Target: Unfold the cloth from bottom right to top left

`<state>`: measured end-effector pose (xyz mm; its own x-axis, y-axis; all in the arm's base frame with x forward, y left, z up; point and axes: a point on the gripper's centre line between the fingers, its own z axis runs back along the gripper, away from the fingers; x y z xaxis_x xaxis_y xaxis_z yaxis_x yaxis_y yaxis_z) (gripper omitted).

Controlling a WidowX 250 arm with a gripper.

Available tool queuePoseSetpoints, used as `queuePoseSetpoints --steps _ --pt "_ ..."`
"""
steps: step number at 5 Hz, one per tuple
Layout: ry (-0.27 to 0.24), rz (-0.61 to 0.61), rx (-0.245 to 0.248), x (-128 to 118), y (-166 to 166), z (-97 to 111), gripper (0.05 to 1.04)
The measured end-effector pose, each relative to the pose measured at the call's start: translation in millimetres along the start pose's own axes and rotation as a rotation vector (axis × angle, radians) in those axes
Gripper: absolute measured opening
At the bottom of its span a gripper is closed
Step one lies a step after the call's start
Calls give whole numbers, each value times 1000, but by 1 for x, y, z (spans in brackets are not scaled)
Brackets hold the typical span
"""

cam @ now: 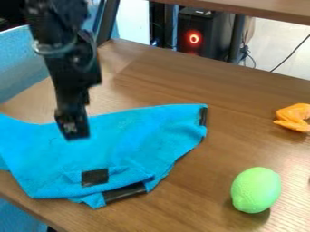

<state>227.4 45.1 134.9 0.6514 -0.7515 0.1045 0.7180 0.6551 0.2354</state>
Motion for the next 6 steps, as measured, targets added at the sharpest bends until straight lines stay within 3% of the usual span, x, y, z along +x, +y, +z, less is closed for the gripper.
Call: queuePoseSetpoints --steps 1,2,3,6 --pt "-19 -83 -32 5 -15 -9 1000" --pt "-82 -147 -69 9 -20 -13 1000" --pt "-101 -167 -137 11 -28 -19 1000" --pt "-81 -209 -161 6 -44 -35 1000"
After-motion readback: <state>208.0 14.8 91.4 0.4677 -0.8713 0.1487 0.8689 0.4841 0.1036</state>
